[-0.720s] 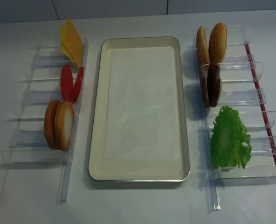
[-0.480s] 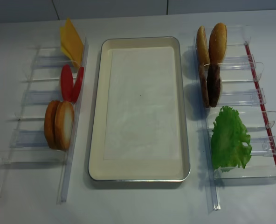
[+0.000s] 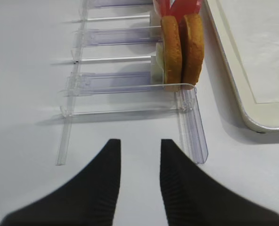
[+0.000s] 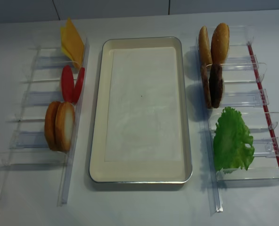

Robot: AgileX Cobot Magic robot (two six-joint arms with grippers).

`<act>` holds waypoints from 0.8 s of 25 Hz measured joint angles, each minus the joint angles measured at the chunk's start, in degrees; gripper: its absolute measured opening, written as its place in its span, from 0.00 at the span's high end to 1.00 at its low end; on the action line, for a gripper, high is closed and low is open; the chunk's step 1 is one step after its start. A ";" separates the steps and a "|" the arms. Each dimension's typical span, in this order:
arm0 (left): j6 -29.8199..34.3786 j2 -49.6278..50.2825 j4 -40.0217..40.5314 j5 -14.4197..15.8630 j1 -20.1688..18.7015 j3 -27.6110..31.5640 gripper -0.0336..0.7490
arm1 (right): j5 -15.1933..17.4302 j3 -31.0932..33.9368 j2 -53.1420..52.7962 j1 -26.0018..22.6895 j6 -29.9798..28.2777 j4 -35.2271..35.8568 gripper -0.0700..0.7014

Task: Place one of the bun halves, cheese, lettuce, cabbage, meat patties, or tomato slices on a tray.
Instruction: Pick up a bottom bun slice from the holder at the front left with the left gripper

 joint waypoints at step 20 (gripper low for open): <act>-0.49 5.40 -7.18 0.48 0.00 -2.35 0.66 | 0.00 0.00 0.00 0.00 0.00 0.00 0.35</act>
